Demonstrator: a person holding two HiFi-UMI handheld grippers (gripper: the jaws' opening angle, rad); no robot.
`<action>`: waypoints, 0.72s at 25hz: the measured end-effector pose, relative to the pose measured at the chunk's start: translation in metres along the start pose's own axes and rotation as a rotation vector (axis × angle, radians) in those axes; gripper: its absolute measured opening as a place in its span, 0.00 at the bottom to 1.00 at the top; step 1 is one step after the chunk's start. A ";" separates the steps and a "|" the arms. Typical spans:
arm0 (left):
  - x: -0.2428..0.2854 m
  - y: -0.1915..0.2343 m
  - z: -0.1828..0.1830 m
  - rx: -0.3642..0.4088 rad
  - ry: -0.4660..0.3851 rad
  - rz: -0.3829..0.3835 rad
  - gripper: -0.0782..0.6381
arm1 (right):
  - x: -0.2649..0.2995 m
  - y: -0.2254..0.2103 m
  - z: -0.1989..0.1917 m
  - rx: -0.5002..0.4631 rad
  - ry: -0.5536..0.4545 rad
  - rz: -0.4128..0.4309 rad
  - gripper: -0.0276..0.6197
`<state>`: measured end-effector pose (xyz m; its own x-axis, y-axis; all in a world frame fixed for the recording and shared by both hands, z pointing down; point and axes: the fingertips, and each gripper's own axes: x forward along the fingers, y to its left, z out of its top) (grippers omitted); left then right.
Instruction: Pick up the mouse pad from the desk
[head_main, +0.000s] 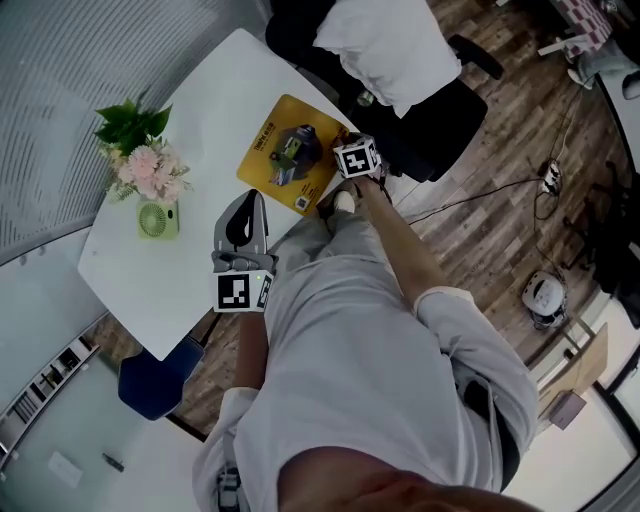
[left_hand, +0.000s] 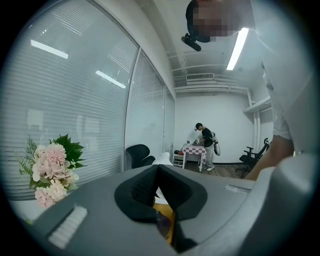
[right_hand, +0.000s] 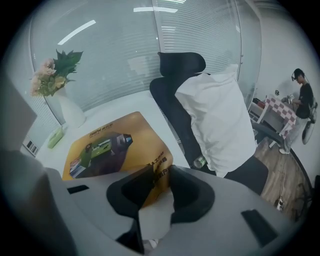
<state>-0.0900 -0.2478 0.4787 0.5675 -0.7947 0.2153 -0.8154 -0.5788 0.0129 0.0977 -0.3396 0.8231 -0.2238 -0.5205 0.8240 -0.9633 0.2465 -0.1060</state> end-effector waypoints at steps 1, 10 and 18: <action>-0.001 0.002 0.001 -0.001 -0.003 -0.004 0.10 | -0.001 0.004 0.000 -0.002 0.014 0.008 0.15; -0.011 0.034 0.011 -0.013 -0.044 -0.013 0.09 | -0.052 0.032 0.029 0.105 -0.192 0.205 0.09; -0.019 0.065 0.021 -0.031 -0.094 0.019 0.09 | -0.164 0.097 0.099 0.084 -0.480 0.391 0.09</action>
<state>-0.1510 -0.2739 0.4547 0.5589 -0.8201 0.1233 -0.8285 -0.5586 0.0399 0.0261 -0.3112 0.6224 -0.5847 -0.7190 0.3758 -0.8009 0.4375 -0.4089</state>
